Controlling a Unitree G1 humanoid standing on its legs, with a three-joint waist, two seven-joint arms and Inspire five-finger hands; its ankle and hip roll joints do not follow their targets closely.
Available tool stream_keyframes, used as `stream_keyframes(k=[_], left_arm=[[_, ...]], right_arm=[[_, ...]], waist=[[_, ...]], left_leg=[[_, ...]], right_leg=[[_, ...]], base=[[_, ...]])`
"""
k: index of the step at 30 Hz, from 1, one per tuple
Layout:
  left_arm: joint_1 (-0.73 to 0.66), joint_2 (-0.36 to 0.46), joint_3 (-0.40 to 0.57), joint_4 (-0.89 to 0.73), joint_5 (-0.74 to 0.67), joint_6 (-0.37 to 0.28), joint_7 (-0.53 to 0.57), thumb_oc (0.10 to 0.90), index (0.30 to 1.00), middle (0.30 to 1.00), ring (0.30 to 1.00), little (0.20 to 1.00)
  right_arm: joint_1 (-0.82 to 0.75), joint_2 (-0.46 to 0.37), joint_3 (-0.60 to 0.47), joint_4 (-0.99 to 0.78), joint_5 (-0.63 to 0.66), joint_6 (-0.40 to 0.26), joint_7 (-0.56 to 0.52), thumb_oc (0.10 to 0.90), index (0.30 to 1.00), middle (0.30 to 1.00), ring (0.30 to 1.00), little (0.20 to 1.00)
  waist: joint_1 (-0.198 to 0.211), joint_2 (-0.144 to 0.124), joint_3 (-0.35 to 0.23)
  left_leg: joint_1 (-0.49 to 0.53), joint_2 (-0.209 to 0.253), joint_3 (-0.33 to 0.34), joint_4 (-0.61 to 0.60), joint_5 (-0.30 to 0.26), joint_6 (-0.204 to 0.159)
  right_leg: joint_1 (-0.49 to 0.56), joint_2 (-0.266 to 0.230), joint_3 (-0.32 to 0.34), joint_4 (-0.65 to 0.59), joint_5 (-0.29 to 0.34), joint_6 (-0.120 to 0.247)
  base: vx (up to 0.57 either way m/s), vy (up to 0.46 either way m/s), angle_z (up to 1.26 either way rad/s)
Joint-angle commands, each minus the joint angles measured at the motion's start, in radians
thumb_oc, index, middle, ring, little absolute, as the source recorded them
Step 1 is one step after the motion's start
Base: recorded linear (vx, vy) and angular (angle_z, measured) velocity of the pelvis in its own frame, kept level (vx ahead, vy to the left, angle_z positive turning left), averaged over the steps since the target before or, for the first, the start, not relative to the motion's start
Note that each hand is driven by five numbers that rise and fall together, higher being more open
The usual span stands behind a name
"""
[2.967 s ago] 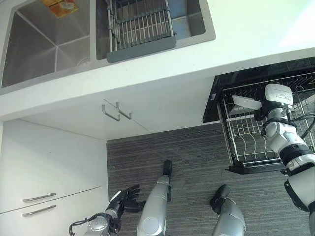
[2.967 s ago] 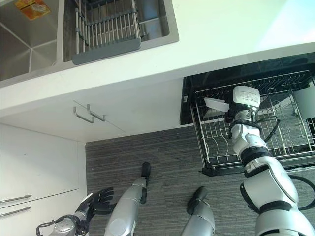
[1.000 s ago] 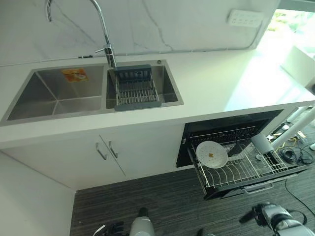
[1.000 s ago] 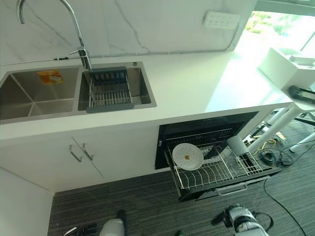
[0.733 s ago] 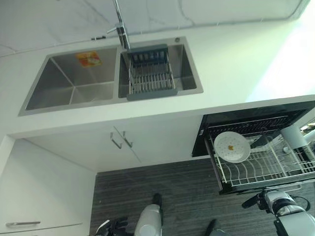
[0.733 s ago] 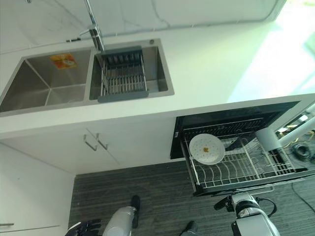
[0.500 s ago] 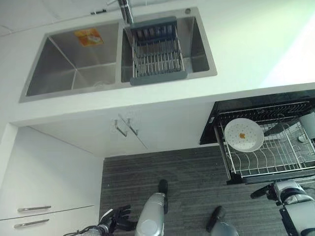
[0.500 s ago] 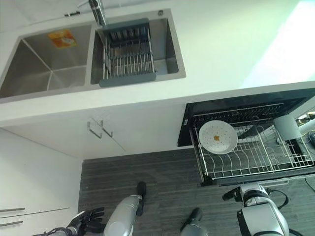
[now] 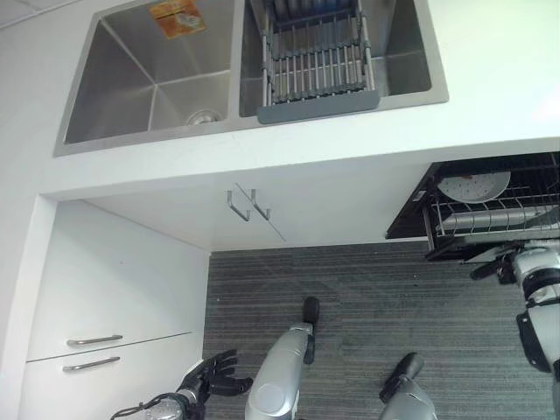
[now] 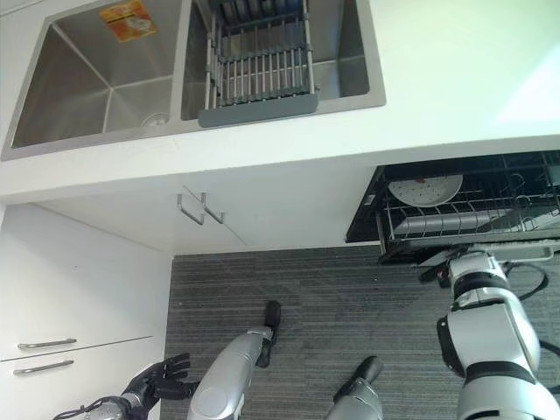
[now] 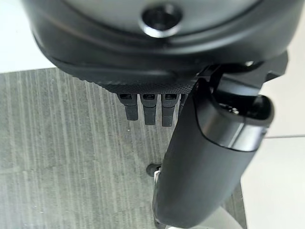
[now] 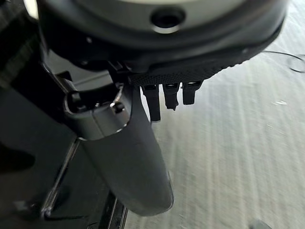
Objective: Place the dishes in the dishwasher.
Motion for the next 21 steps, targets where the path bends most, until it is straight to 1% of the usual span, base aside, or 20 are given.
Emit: stream_keyframes(k=[1,4,6,7,8,10,12,15,16,17,19,21], left_arm=[[0.052,0.063,-0.028,-0.005,-0.026,-0.032,0.017,0.8,0.9,0.9,0.9,0.9],[0.054,0.068,-0.025,0.001,-0.029,-0.037,0.011,0.8,0.9,0.9,0.9,0.9],[0.059,0.069,-0.021,0.014,-0.035,-0.049,0.002,0.8,0.9,0.9,0.9,0.9],[0.063,0.067,-0.015,0.019,-0.036,-0.056,-0.004,0.8,0.9,0.9,0.9,0.9],[0.065,0.063,-0.011,0.022,-0.032,-0.063,-0.007,0.8,0.9,0.9,0.9,0.9],[0.071,0.058,-0.006,0.026,-0.032,-0.075,-0.011,0.8,0.9,0.9,0.9,0.9],[0.08,0.054,-0.003,0.022,-0.032,-0.083,-0.021,0.8,0.9,0.9,0.9,0.9],[0.091,0.05,0.006,0.012,-0.036,-0.088,-0.038,0.8,0.9,0.9,0.9,0.9],[0.091,0.045,0.019,0.003,-0.069,-0.102,-0.05,0.8,0.9,0.9,0.9,0.9],[0.091,0.042,0.031,-0.01,-0.102,-0.11,-0.055,0.8,0.9,0.9,0.9,0.9],[0.088,0.041,0.053,-0.029,-0.132,-0.116,-0.053,0.8,0.9,0.9,0.9,0.9],[0.081,0.04,0.072,-0.045,-0.147,-0.108,-0.046,0.8,0.9,0.9,0.9,0.9]], right_arm=[[-0.158,-0.154,0.136,-0.109,-0.054,-0.101,-0.133,0.8,0.9,0.9,0.9,0.9],[-0.24,-0.159,0.185,-0.111,-0.05,-0.122,-0.178,0.8,0.9,0.9,0.9,0.9],[-0.307,-0.163,0.221,-0.122,-0.018,-0.165,-0.196,0.8,0.9,0.9,0.9,0.9],[-0.334,-0.16,0.236,-0.129,0.014,-0.172,-0.198,0.8,0.9,0.9,0.9,0.9],[-0.355,-0.154,0.247,-0.131,0.01,-0.188,-0.201,0.8,0.9,0.9,0.9,0.9],[-0.378,-0.157,0.267,-0.137,-0.026,-0.266,-0.225,0.8,0.9,0.9,0.9,0.9],[-0.406,-0.164,0.288,-0.154,-0.061,-0.368,-0.28,0.8,0.9,0.9,0.9,0.9],[-0.412,-0.182,0.298,-0.178,-0.084,-0.425,-0.307,0.8,0.9,0.9,0.9,0.9],[-0.374,-0.18,0.277,-0.188,-0.057,-0.423,-0.281,0.8,0.9,0.9,0.9,0.9],[-0.323,-0.176,0.243,-0.193,-0.021,-0.406,-0.243,0.8,0.9,0.9,0.9,0.9],[-0.229,-0.168,0.183,-0.195,0.02,-0.332,-0.133,0.8,0.9,0.9,0.9,0.9],[-0.11,-0.158,0.115,-0.191,0.031,-0.349,-0.051,0.8,0.9,0.9,0.9,0.9]], waist=[[0.048,-0.024,-0.089],[0.058,-0.015,-0.086],[0.063,-0.007,-0.087],[0.065,-0.003,-0.089],[0.068,0.001,-0.089],[0.072,0.005,-0.095],[0.073,0.013,-0.099],[0.067,0.018,-0.104],[0.058,0.014,-0.107],[0.053,0.009,-0.105],[0.042,-0.002,-0.102],[0.035,-0.016,-0.103]], left_leg=[[0.071,0.081,-0.035,0.055,-0.237,-0.082],[0.057,0.075,-0.041,0.055,-0.232,-0.082],[0.044,0.072,-0.041,0.055,-0.228,-0.082],[0.037,0.07,-0.04,0.055,-0.226,-0.083],[0.033,0.069,-0.04,0.055,-0.226,-0.083],[0.028,0.067,-0.037,0.055,-0.224,-0.084],[0.024,0.063,-0.035,0.055,-0.223,-0.085],[0.018,0.063,-0.026,0.055,-0.223,-0.086],[0.017,0.068,-0.015,0.055,-0.224,-0.088],[0.022,0.073,-0.01,0.055,-0.226,-0.089],[0.031,0.079,-0.002,0.055,-0.228,-0.09],[0.04,0.085,-0.001,0.055,-0.23,-0.09]], right_leg=[[-0.104,-0.038,0.053,0.106,-0.097,0.03],[-0.113,-0.043,0.051,0.106,-0.097,0.031],[-0.122,-0.046,0.05,0.106,-0.099,0.031],[-0.127,-0.048,0.05,0.106,-0.101,0.031],[-0.13,-0.05,0.049,0.106,-0.102,0.031],[-0.131,-0.054,0.046,0.106,-0.105,0.031],[-0.135,-0.058,0.046,0.106,-0.107,0.032],[-0.144,-0.06,0.049,0.106,-0.106,0.034],[-0.148,-0.057,0.055,0.106,-0.109,0.033],[-0.144,-0.055,0.056,0.106,-0.11,0.033],[-0.138,-0.053,0.056,0.106,-0.109,0.031],[-0.129,-0.05,0.052,0.106,-0.107,0.028]], base=[[0.04,0.011,0.06],[0.0,0.0,0.0],[-0.01,0.041,-0.01],[-0.01,0.057,-0.01],[0.0,0.052,-0.03],[0.02,0.049,-0.03],[0.02,0.058,-0.02],[-0.02,0.064,0.0],[-0.06,0.053,-0.02],[-0.07,0.035,-0.06],[-0.05,-0.003,-0.02],[-0.04,-0.05,0.05]])
